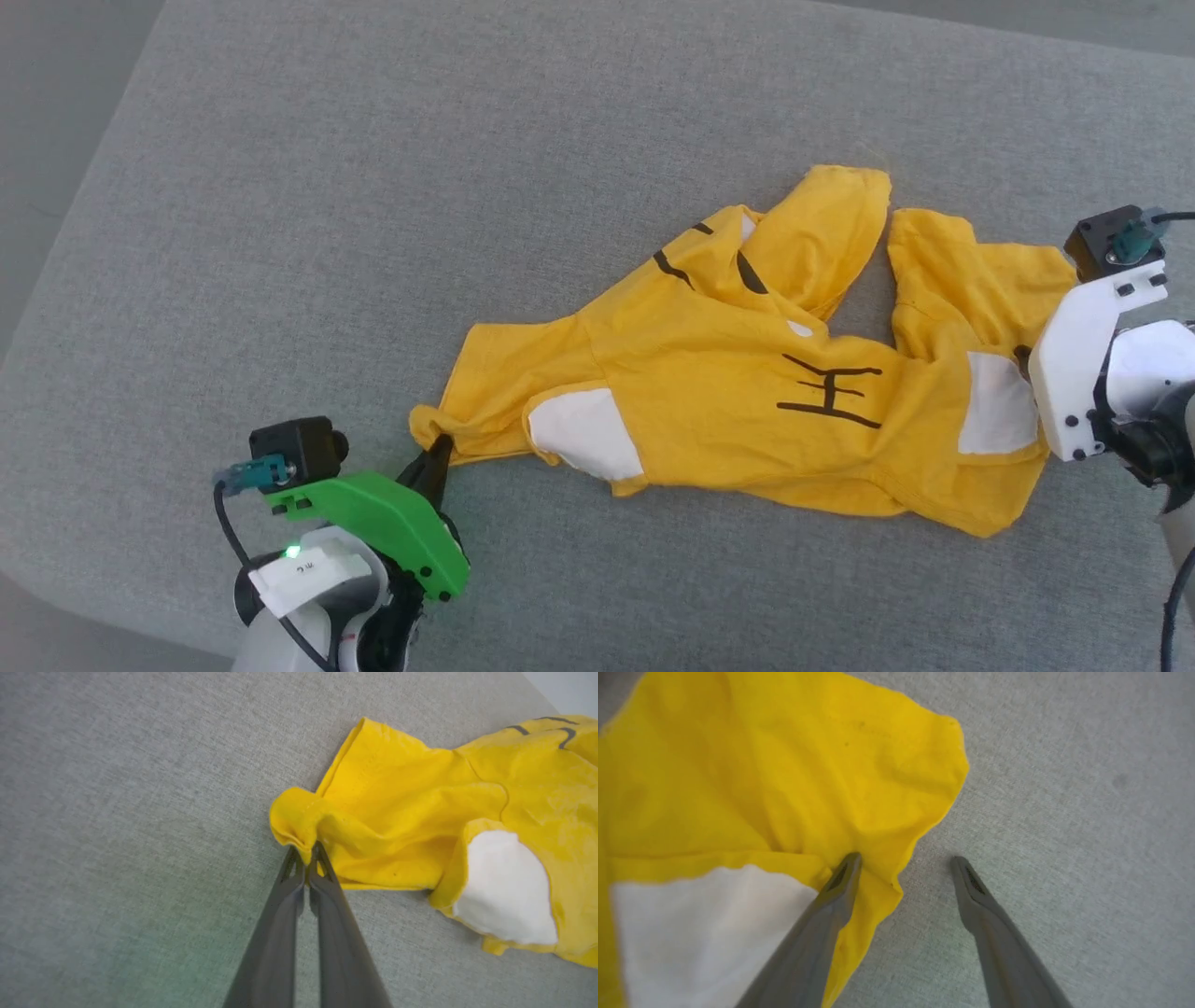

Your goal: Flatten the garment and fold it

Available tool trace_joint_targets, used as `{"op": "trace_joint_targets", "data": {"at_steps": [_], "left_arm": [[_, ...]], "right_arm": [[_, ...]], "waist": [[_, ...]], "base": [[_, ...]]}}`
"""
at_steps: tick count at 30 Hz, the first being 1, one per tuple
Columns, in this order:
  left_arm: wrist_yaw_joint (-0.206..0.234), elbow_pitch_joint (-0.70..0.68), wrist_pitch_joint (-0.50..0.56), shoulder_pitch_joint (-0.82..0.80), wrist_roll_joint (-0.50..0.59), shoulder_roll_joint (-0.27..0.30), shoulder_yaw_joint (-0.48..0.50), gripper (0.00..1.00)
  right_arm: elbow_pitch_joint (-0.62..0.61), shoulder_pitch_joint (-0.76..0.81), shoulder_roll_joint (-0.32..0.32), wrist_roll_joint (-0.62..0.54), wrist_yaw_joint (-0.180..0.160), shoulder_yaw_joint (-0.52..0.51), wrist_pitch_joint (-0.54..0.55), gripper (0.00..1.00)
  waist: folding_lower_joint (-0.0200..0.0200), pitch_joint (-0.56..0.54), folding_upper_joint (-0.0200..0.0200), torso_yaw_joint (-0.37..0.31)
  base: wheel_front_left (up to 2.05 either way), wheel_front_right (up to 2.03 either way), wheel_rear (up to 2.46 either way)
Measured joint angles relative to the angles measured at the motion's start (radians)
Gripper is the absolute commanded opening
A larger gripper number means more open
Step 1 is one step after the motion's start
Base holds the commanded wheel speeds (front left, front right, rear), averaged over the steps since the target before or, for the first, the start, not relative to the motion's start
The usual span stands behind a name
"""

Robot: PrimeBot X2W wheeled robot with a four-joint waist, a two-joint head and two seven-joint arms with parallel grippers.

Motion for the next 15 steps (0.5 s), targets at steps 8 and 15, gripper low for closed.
{"op": "trace_joint_targets", "data": {"at_steps": [8, 15], "left_arm": [[0.0, 0.021, -0.038, 0.0, -0.002, -0.001, -0.007, 0.0], [-0.043, -0.016, -0.138, -0.016, -0.129, -0.005, 0.027, 0.0]], "right_arm": [[-0.005, -0.015, -0.026, 0.089, -0.004, 0.021, -0.003, 0.0], [-0.018, 0.001, 0.046, 0.133, -0.002, -0.092, -0.154, 0.0]], "waist": [[0.0, 0.001, 0.0, 0.0], [0.0002, -0.043, 0.0001, -0.021]], "base": [[0.0, 0.0, 0.0], [0.0, 0.0, 0.0]]}}
